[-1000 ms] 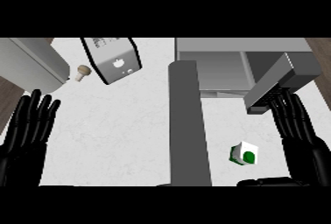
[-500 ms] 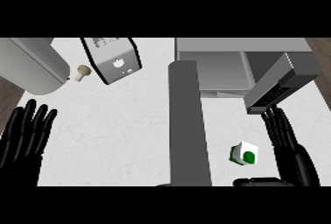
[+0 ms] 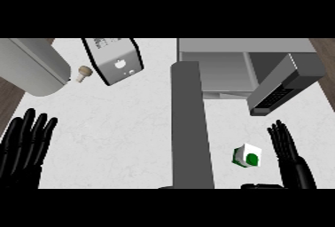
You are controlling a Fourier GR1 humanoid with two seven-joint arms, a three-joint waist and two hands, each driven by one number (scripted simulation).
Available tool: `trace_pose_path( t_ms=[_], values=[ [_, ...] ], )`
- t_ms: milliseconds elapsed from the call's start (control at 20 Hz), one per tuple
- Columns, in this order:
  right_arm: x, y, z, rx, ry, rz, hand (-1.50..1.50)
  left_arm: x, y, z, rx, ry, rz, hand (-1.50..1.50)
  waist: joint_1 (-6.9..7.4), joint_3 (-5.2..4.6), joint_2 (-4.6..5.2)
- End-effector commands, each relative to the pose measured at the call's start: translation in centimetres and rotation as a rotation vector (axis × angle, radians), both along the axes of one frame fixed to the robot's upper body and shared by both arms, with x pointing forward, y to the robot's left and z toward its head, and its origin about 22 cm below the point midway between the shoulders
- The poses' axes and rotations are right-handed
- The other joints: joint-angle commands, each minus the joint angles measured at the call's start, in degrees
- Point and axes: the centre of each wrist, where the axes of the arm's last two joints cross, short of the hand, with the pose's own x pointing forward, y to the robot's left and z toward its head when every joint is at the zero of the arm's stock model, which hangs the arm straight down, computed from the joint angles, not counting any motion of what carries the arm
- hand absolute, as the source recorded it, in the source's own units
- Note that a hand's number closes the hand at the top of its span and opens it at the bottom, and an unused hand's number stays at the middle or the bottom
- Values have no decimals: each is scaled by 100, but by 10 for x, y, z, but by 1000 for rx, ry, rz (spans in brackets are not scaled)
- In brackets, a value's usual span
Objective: Pick up the milk, place it into the microwave and close the microwave
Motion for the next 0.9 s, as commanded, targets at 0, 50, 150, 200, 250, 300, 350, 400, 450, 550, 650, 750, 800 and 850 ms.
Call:
trace_pose_path(
  t_ms=[0,50,150,200,250,300,350,400,450,550,650,750,800,850],
  values=[
    [-13,-8,-25,-6,11,-17,-150,-5,-14,-3,-10,-8,-21,-150,-8,-1,-1],
    [5,-3,-42,0,2,-2,-150,-13,-1,-1,-3,14,-6,-150,25,1,2],
    [-7,-14,-29,-6,30,-16,-150,-4,-6,-1,5,4,-13,-150,-9,-2,-1],
    [2,-12,-49,-3,10,2,-150,-17,-11,-5,-4,6,-3,-150,16,0,0],
    [3,-8,-37,0,28,-14,-150,-19,-10,-4,5,14,5,-150,4,-2,-2],
    [10,-19,-53,27,5,-29,-150,-19,-9,20,-3,7,3,-150,16,2,3],
    [-2,-15,-63,41,35,16,-150,-5,4,-10,3,9,6,-150,7,-1,4],
    [20,-1,-71,64,16,20,-150,-12,-1,-1,2,8,4,-150,35,2,7],
    [22,-19,-64,65,22,6,-150,2,-2,-12,15,19,6,-150,7,0,6],
    [15,-9,-81,54,31,2,-150,-14,4,5,10,10,-3,-150,16,0,3],
    [8,-2,-96,30,32,3,-150,-9,-7,4,1,2,26,-150,12,1,5],
    [16,-29,-98,70,19,-31,-150,-18,-13,9,8,9,-2,-150,28,3,6],
    [22,-5,-107,50,36,-2,-150,-15,-22,-6,29,18,-17,-150,39,3,8],
    [24,-8,-108,32,48,-14,-150,-24,-7,-8,19,-6,-4,-150,45,1,5]
  ],
)
